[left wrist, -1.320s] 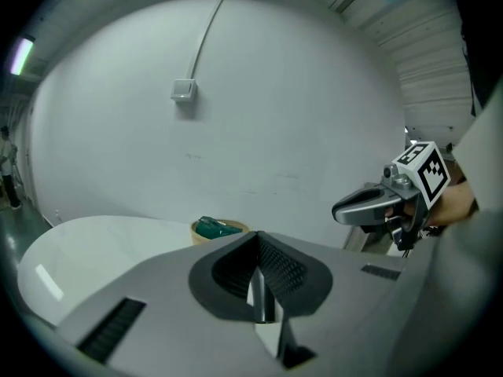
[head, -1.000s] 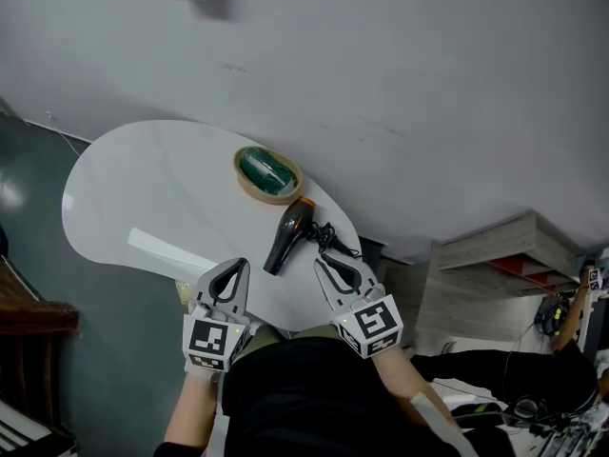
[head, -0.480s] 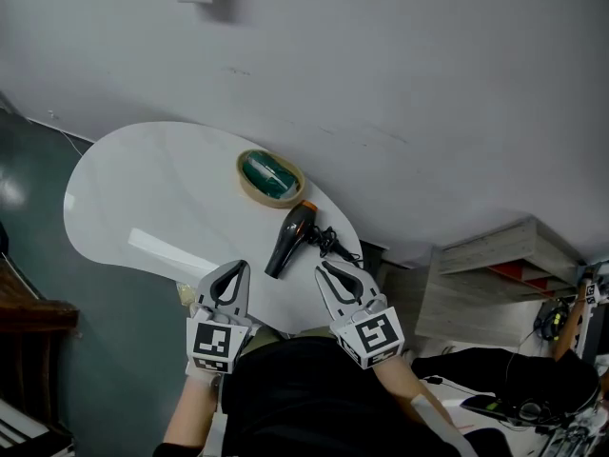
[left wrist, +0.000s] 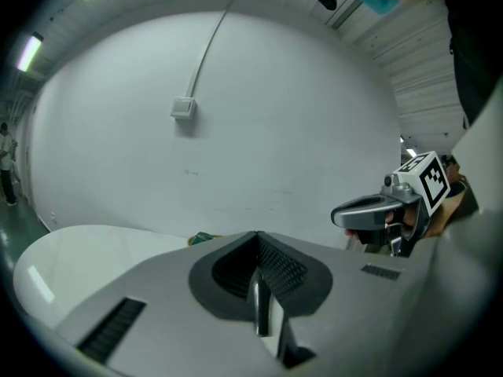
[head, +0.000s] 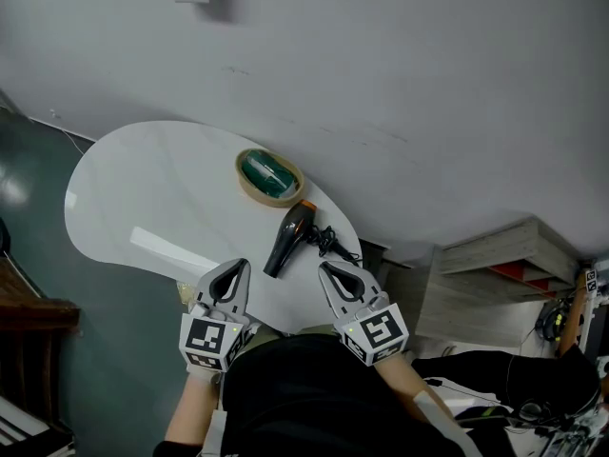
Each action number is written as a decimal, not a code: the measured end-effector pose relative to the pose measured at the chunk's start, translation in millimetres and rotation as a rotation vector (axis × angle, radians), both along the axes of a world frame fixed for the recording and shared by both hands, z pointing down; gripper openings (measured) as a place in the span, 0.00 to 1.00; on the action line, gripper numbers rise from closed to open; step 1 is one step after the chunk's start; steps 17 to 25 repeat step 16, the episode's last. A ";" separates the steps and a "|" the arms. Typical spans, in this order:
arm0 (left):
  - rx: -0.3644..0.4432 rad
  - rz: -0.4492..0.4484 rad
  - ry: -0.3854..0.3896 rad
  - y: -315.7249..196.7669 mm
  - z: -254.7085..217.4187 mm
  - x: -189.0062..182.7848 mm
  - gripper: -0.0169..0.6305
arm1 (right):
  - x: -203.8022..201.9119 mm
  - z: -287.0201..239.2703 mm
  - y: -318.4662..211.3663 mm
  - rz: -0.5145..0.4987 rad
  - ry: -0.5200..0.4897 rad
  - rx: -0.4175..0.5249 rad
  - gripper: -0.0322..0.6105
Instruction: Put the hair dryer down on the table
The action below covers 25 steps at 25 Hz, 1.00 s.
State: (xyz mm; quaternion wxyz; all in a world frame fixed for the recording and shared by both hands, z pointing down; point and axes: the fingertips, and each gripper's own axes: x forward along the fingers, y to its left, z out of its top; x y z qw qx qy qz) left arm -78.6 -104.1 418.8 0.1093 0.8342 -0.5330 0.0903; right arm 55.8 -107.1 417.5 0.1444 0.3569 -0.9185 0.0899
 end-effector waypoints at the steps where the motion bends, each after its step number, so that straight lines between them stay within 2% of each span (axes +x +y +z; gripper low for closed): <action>1: 0.002 -0.004 0.000 -0.5 -0.5 0.1 0.04 | 0.3 -0.3 -0.2 -0.001 -0.003 0.000 0.09; 6: 0.002 -0.024 -0.001 -2.0 1.1 1.3 0.04 | 7.0 3.3 -2.3 0.011 0.010 0.002 0.09; 16: -0.034 0.017 -0.021 -3.5 10.8 13.3 0.04 | 22.1 14.8 -3.4 0.031 0.034 -0.027 0.09; 25: -0.034 0.017 -0.021 -3.5 10.8 13.3 0.04 | 22.1 14.8 -3.4 0.031 0.034 -0.027 0.09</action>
